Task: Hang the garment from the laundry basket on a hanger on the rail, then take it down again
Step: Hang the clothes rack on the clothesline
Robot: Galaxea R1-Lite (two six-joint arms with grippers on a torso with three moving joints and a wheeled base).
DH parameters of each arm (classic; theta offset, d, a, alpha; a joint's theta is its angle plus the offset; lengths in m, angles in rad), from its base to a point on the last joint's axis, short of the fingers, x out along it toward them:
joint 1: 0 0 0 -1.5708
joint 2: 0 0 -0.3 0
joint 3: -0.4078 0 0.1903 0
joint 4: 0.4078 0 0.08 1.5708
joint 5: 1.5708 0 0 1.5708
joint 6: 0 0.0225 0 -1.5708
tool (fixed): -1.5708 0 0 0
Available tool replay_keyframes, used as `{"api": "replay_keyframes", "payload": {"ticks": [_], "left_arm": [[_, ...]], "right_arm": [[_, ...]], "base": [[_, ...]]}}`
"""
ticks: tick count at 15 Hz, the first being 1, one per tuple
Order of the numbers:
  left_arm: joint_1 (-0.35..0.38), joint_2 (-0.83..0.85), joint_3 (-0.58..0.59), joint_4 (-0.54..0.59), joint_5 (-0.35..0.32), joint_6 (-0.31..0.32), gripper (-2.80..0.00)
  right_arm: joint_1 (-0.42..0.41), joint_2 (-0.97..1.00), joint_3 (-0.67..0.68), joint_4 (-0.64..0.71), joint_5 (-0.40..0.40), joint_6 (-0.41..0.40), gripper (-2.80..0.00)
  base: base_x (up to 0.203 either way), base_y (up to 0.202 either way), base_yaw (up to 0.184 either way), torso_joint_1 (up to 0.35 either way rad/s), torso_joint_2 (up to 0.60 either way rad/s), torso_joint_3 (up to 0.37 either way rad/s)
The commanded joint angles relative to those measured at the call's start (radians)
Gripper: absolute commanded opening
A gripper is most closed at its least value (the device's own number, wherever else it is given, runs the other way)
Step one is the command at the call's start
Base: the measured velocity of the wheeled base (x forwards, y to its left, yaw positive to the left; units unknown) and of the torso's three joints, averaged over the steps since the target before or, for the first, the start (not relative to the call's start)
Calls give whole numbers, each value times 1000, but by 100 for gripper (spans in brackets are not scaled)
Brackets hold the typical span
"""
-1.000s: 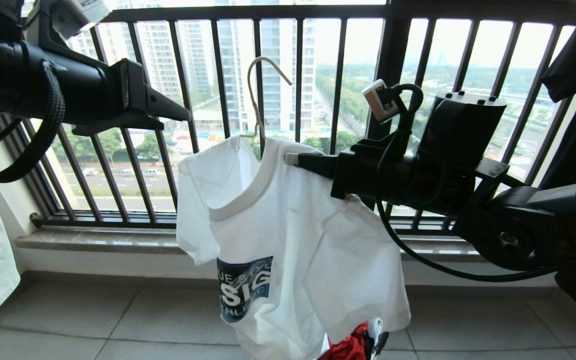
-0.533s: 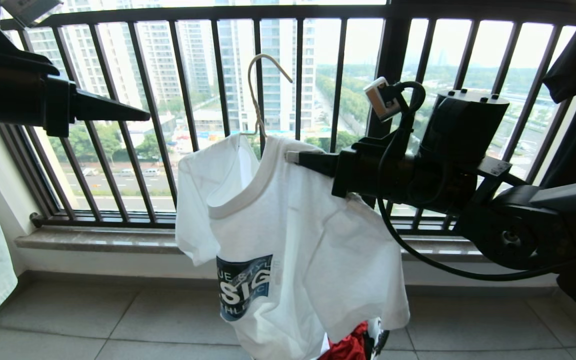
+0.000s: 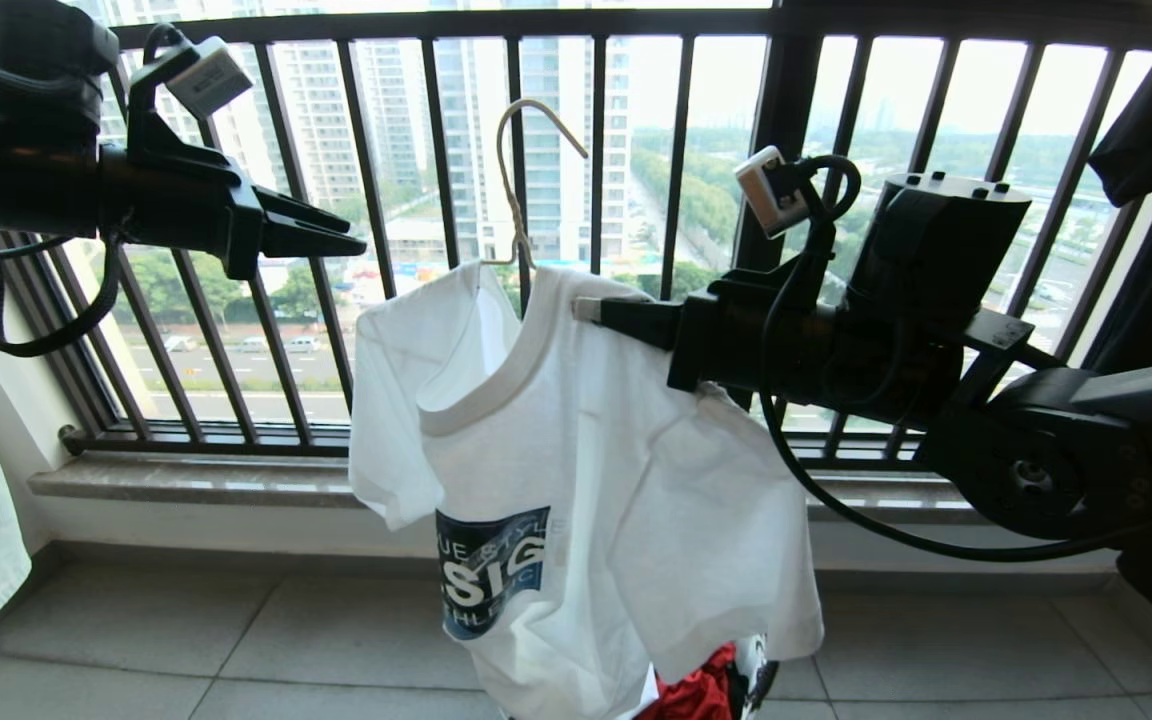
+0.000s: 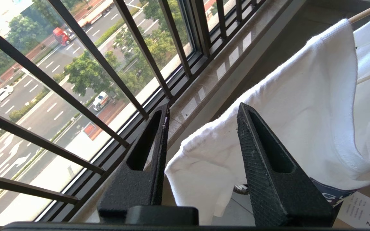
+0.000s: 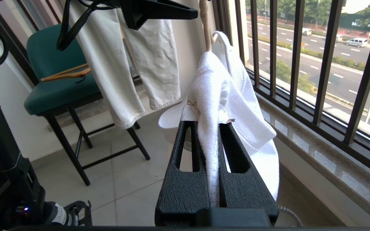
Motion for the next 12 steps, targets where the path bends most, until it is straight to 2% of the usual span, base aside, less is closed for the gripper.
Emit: {"api": "replay_keyframes", "payload": {"ticks": [1,4,7,9,12], "left_arm": [[-22,63,-3,-3,-20,8,0],[-22,64,-1,17,-134,8,0],[-42,76,0,21,-150,9,0],[-40,79,0,42,-216,9,0],[-50,98,0,45,-224,44,0]], "right_arm": [[1,1,0,-5,3,2,-280],[1,1,0,-5,6,2,-280],[1,-1,1,-5,9,-1,-280],[1,-1,2,-5,9,-2,-280],[2,-4,5,-5,11,-2,-280]], "base": [[0,0,0,0,0,0],[0,0,0,0,0,0],[0,0,0,0,0,0],[0,0,0,0,0,0],[0,0,0,0,0,0]]}}
